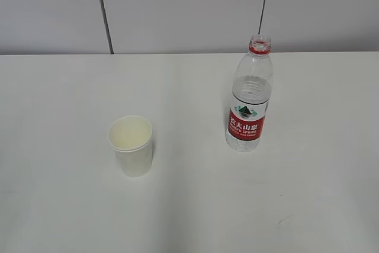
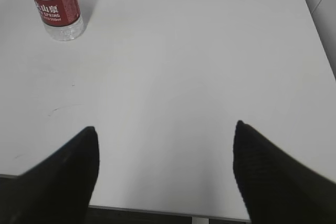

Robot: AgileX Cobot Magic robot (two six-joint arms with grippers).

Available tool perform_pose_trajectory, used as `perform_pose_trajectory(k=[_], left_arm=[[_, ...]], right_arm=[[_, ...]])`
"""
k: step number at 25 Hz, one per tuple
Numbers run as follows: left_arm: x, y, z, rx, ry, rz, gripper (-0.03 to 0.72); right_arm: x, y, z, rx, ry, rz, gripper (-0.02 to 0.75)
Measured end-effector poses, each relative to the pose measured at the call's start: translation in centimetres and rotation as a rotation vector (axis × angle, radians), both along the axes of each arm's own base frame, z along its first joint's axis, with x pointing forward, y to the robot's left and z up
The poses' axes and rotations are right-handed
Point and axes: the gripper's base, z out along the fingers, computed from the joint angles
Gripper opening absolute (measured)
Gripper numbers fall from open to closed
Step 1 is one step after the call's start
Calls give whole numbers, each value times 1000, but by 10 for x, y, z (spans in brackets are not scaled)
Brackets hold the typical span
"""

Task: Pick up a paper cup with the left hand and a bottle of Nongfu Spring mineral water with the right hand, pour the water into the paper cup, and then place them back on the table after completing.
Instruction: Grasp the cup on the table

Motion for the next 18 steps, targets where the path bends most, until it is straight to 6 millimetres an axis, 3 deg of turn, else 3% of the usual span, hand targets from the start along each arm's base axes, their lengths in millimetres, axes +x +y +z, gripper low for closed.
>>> perform_pose_trajectory(k=[18], left_arm=[[0,0,0,0,0,0,437]], right_arm=[[0,0,0,0,0,0,587]])
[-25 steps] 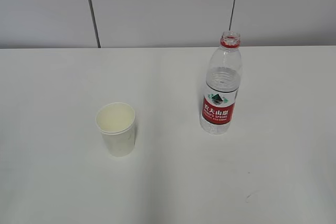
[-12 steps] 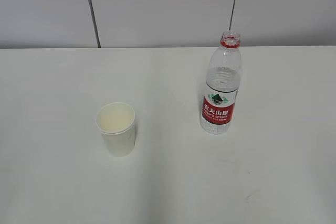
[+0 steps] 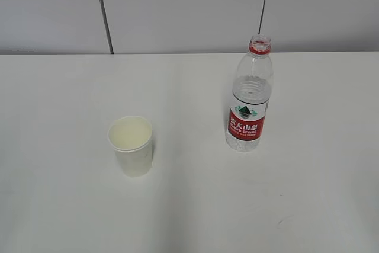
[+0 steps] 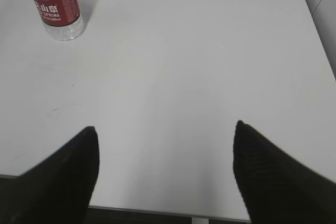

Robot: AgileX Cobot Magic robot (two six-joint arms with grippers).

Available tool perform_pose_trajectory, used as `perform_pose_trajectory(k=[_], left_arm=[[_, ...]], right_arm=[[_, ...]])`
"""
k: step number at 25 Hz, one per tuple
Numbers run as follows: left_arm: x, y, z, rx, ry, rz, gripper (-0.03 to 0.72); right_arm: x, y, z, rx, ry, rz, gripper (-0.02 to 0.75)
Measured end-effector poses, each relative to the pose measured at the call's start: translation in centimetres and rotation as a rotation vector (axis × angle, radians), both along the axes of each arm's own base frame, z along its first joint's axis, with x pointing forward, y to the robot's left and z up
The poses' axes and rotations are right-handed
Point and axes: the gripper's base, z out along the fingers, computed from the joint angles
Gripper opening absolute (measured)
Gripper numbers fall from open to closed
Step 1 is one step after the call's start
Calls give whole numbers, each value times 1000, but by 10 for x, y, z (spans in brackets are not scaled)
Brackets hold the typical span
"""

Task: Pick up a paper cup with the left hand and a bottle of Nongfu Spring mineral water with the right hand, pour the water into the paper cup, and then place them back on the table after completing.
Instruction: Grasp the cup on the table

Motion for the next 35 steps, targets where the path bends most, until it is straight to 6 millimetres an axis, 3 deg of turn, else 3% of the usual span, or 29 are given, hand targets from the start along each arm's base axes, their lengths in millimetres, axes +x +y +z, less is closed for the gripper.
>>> perform_pose_trajectory(k=[27,31,35], left_arm=[[1,1,9,7,-78,6,437],[5,1,18,5,-199,5,437],[17,-1,15,-8,-289,-4,437]], right_arm=[[0,0,0,0,0,0,587],[0,0,0,0,0,0,587],[0,0,0,0,0,0,587]])
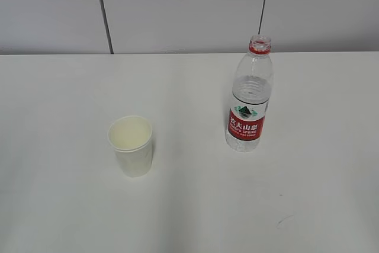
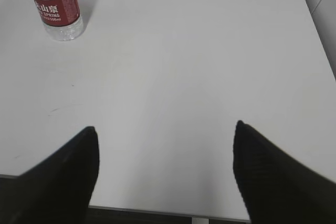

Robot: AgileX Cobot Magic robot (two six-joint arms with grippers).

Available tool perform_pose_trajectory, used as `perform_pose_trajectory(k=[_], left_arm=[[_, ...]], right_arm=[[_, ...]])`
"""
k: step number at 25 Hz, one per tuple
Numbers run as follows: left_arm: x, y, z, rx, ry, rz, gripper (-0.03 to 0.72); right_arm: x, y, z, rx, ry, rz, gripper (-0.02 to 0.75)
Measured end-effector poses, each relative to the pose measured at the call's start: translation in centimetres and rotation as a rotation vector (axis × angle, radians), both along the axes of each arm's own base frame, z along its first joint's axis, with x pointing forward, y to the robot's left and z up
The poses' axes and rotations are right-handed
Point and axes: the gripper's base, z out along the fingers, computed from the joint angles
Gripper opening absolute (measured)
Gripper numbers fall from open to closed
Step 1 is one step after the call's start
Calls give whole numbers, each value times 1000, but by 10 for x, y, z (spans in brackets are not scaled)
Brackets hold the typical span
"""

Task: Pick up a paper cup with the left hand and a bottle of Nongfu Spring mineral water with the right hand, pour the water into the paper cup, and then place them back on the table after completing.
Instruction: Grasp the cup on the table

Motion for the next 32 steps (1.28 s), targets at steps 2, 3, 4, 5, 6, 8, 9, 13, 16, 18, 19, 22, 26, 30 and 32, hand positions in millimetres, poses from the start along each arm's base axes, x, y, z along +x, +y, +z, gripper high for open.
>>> perform_pose_trajectory(k=[2,3,4,5,6,8,9,13,16,18,19,22,26,30,32], left_arm=[[6,-1,-6,-13,-26,-8,437],[10,-1,-10,-13,-30,-8,437],[12,-2,-13,-19,-38,-11,437],[15,-2,-15,-22,-58,-12,437],[17,-2,-16,-24,-80,-12,437],[20,-2,-15,-25,-125,-12,437],[22,-2,-15,-27,-155,-12,437],[36,-3,-20,-28,-179,-11,437],[48,-3,-21,-27,-160,-10,437],[57,-3,-22,-26,-136,-10,437],[62,-4,-23,-26,-117,-9,437],[75,-4,-23,-16,-99,-9,437],[95,-5,-25,5,-84,-11,437],[116,-6,-34,16,-12,-14,437],[127,-6,-39,17,10,-16,437]], right_arm=[[0,0,0,0,0,0,587],[0,0,0,0,0,0,587],[0,0,0,0,0,0,587],[0,0,0,0,0,0,587],[0,0,0,0,0,0,587],[0,0,0,0,0,0,587],[0,0,0,0,0,0,587],[0,0,0,0,0,0,587],[0,0,0,0,0,0,587],[0,0,0,0,0,0,587],[0,0,0,0,0,0,587],[0,0,0,0,0,0,587],[0,0,0,0,0,0,587],[0,0,0,0,0,0,587],[0,0,0,0,0,0,587]])
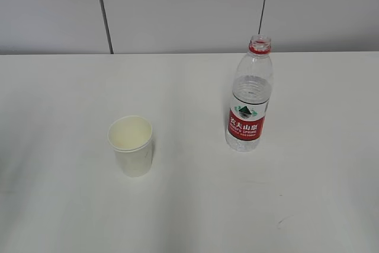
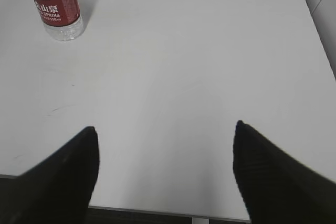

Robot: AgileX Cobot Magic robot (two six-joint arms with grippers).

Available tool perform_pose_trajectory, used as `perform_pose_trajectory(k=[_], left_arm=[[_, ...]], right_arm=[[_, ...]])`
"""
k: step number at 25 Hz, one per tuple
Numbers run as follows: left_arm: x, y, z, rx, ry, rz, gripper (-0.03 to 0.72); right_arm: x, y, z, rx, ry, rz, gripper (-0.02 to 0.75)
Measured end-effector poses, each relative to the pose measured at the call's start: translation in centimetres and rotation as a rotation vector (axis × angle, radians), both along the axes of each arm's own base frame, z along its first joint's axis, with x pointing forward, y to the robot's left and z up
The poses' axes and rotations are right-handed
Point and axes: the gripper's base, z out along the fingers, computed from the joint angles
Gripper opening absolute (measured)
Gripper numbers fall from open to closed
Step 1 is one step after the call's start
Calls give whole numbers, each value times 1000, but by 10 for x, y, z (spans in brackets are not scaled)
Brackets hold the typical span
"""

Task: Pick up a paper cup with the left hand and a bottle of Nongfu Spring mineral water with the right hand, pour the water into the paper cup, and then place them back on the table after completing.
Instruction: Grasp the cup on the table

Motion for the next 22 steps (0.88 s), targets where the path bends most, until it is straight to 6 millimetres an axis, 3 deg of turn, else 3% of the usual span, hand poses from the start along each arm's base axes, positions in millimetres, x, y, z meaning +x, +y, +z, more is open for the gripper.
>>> perform_pose_trajectory(k=[12,22], left_arm=[[48,-3,-28,-2,48,-8,437],[70,-4,-56,-24,125,-5,437]], right_arm=[[0,0,0,0,0,0,587],[0,0,0,0,0,0,587]])
